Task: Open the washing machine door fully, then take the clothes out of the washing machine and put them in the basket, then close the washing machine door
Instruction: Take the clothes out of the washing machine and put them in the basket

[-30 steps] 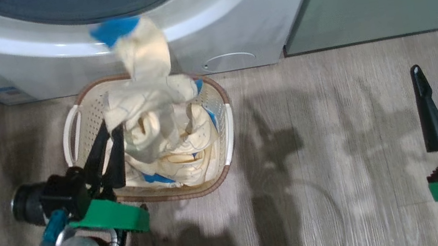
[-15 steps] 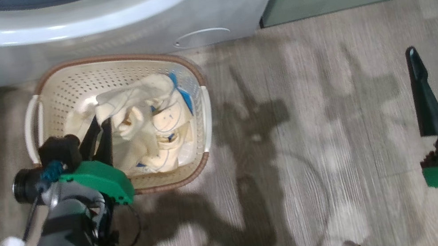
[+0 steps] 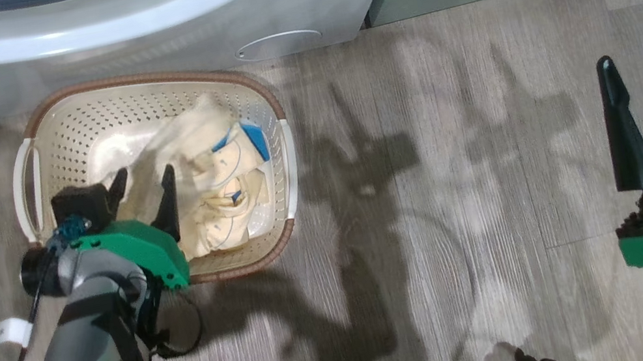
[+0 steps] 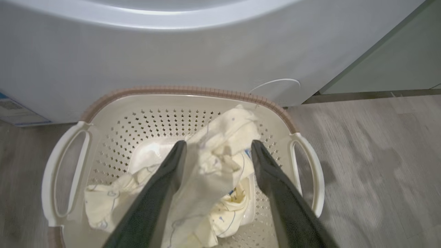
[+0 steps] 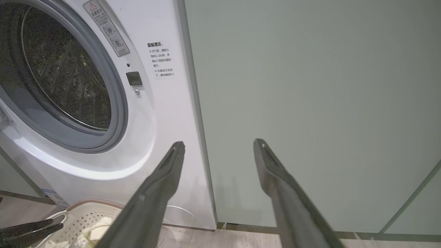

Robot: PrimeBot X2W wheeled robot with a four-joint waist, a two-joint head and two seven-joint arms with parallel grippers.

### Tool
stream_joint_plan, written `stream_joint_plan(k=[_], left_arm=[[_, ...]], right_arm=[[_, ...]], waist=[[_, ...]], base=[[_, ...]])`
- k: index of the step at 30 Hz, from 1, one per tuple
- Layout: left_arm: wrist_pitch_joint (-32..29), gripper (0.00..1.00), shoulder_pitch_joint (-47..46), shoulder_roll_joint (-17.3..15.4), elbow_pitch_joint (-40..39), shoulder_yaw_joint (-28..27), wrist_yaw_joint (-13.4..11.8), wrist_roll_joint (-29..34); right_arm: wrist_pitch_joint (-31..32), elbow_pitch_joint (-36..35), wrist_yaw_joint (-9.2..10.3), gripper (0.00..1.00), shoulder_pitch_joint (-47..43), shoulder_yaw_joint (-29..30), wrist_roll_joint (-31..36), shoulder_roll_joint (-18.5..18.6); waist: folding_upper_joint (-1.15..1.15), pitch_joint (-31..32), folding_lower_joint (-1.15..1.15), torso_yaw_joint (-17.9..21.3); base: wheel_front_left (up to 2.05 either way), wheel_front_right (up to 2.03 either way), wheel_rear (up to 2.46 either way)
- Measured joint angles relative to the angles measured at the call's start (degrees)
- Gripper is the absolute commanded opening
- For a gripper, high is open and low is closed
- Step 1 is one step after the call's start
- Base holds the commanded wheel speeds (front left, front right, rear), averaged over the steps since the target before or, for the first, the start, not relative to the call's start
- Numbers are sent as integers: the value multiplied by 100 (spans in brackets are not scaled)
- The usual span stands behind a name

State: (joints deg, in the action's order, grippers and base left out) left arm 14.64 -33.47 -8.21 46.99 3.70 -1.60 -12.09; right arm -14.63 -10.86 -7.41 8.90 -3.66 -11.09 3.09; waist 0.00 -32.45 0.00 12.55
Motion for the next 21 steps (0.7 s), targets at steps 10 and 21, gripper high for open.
stream_joint_plan(k=[10, 21], left_arm=[[0, 100, 80, 96, -90, -208, 43, 58], [0, 100, 1018, 333, -1573, -485, 40, 214]], right_arm=[[0, 102, 0, 100, -5, 45, 1, -8], [0, 205, 0, 100, -328, 146, 67, 69]], waist=[[0, 264, 0, -87], [0, 880, -1, -356]], base=[[0, 0, 0], [0, 0, 0]])
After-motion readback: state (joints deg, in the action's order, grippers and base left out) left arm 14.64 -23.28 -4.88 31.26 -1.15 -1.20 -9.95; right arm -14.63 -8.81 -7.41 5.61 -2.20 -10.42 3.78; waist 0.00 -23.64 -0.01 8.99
